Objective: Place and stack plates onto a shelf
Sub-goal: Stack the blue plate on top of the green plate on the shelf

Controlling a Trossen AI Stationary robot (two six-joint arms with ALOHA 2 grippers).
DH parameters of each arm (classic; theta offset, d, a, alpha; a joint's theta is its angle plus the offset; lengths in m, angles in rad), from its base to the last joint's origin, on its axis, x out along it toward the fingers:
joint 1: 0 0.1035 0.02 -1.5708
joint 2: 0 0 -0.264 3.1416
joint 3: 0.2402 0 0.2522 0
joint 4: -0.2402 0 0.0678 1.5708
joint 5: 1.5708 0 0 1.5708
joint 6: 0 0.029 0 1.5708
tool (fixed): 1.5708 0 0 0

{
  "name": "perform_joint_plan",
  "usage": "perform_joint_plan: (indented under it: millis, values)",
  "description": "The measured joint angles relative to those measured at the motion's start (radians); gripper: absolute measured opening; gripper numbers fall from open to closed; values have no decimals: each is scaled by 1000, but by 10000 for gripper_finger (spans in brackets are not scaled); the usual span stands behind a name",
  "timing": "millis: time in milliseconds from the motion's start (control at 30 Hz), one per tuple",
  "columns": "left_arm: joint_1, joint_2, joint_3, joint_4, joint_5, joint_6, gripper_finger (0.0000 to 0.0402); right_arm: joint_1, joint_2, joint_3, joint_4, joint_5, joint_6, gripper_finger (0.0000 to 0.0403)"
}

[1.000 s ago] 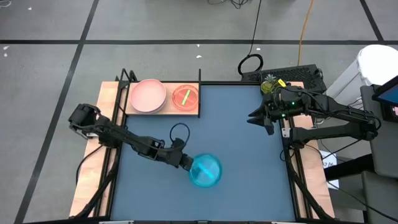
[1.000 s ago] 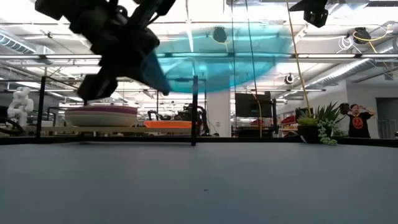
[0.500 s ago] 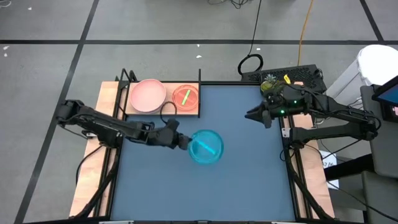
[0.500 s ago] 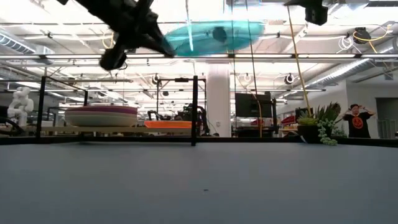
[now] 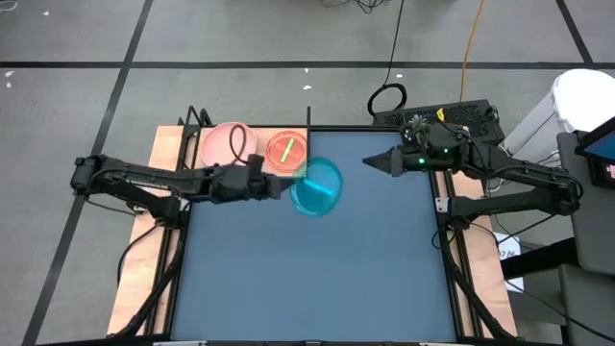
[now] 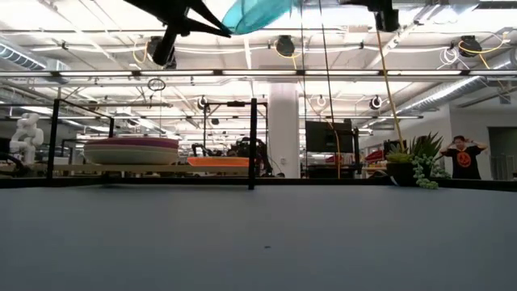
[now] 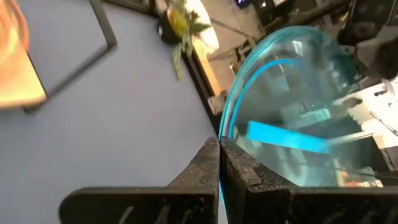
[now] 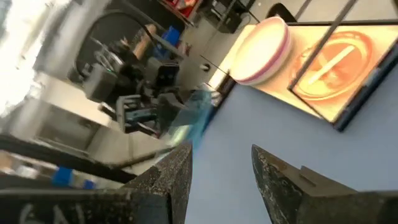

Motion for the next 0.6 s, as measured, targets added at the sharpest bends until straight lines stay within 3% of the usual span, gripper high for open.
perform_joint_plan:
  millis: [300,600]
  values:
    - [69,-71,0,-10,-17,89,0,0,59,0,6,6,15,146]
    - [138,-92,0,5,-57,149,0,0,134,0,76,103,3,146]
